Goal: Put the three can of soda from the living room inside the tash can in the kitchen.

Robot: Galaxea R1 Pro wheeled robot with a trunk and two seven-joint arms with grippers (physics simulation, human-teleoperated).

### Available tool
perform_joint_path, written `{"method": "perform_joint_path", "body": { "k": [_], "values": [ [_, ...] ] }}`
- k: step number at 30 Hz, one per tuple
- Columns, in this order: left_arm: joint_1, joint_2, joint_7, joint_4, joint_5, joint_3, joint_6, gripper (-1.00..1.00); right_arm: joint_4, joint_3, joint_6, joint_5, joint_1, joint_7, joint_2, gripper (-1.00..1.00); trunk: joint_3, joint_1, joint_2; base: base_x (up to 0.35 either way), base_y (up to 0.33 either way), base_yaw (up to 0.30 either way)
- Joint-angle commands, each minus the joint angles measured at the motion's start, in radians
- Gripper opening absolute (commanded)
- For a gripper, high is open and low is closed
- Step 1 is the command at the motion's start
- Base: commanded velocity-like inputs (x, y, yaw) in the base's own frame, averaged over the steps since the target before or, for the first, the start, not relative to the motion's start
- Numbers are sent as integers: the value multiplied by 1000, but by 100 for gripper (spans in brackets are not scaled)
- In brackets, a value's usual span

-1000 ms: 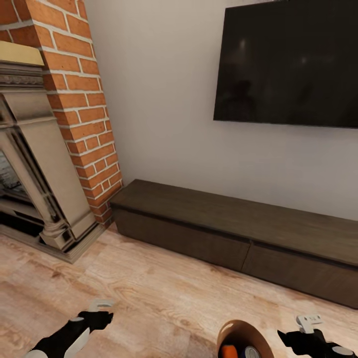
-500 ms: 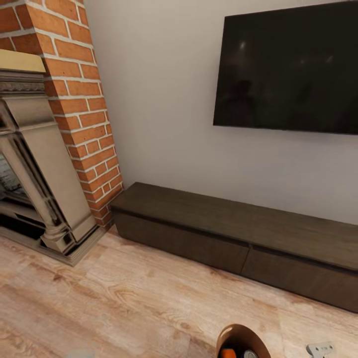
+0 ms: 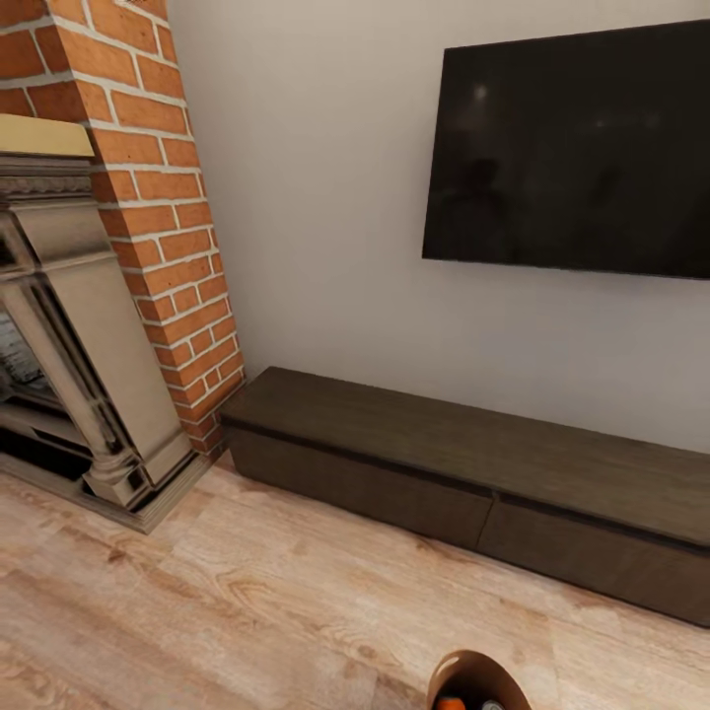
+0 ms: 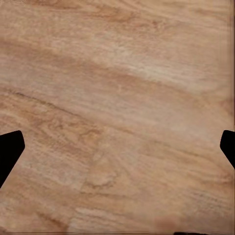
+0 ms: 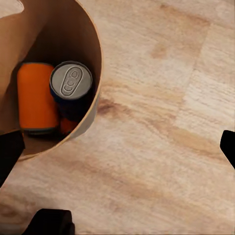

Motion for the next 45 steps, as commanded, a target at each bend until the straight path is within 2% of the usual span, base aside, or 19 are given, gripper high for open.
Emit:
{"method": "perform_joint_path", "body": {
  "k": [1,3,4,7,12,16,20,26,28,35,45],
  "values": [
    [7,0,0,0,0,0,-10,100,23,-2,-16,0,0,-3,-4,100,3,-4,7,0,0,0],
    [22,0,0,0,-1,0,-33,100,65,-4,-50,0,0,-13,-10,100,10,-12,21,0,0,0],
    [49,0,-1,1,-1,-1,-73,100,128,-6,-109,0,0,-38,-17,100,13,-15,28,0,0,0],
    [67,0,-1,8,-1,-1,-112,100,189,-6,-166,1,0,-72,-21,100,22,-27,49,0,0,0],
    [82,-1,-1,89,-1,-2,-196,100,309,-6,-266,3,1,-128,-26,100,38,-46,84,0,0,0],
    [86,0,-1,106,-1,-2,-222,100,334,-6,-284,4,9,-136,-27,100,50,-61,112,0,0,0],
    [105,0,-1,113,2,-1,-281,100,351,-5,-291,4,24,-140,-26,100,63,-77,140,0,0,0],
    [120,0,-1,115,4,0,-322,100,391,-5,-297,2,37,-142,-26,100,82,-100,182,0,0,0],
    [138,0,-1,116,5,0,-360,100,409,-4,-323,2,47,-142,-26,100,88,-107,196,0,0,0],
    [159,0,-1,117,6,0,-392,100,430,-5,-360,2,72,-143,-23,100,110,-134,245,0,0,0],
    [204,0,-1,117,5,0,-450,100,455,-5,-368,1,103,-188,-18,100,141,-173,315,0,0,0]
  ]
}}
